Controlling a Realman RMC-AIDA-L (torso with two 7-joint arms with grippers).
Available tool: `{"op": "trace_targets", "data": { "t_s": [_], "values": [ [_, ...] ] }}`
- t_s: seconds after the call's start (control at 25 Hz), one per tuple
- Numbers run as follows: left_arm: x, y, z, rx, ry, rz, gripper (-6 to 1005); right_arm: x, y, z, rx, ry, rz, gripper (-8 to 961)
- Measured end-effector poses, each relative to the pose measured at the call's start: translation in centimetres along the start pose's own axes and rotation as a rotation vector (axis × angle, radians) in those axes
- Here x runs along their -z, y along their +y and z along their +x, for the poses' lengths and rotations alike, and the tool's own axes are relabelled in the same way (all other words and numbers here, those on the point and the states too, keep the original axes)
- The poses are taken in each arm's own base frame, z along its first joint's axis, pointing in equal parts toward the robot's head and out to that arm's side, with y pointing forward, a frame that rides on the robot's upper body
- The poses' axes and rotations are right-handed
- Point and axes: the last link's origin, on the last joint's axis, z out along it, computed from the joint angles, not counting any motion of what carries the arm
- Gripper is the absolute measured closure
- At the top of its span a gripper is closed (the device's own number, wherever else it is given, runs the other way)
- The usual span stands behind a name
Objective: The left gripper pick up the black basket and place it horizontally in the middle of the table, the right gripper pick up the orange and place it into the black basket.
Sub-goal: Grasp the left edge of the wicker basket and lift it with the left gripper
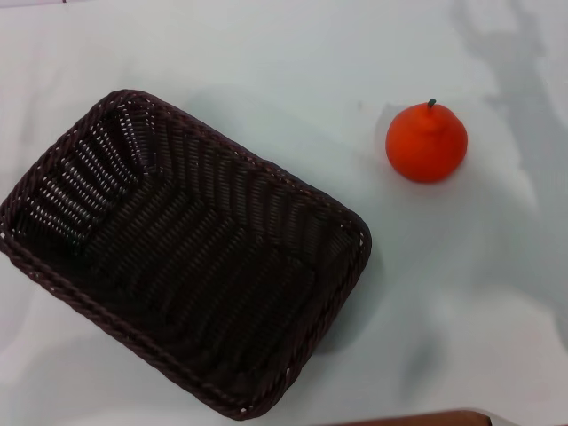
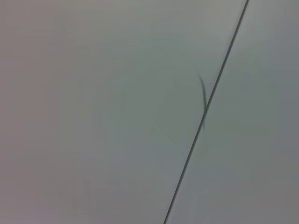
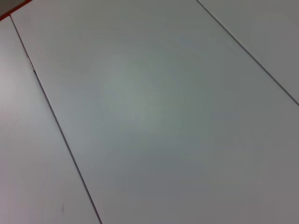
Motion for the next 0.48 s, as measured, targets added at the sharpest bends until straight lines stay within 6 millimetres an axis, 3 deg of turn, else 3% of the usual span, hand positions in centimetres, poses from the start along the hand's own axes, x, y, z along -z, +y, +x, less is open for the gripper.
{"op": "trace_targets", "data": {
  "t_s": [0.32, 0.48],
  "values": [
    [0.07, 0.39, -0.38, 0.003, -0.016, -0.016, 184, -0.47, -0.3, -0.16, -0.004, -0.006, 0.022, 23],
    [0.32, 0.27, 0.39, 0.0, -0.031, -0.055, 188, -0.26, -0.2, -0.11, -0.003, -0.007, 0.017, 23]
  ]
}}
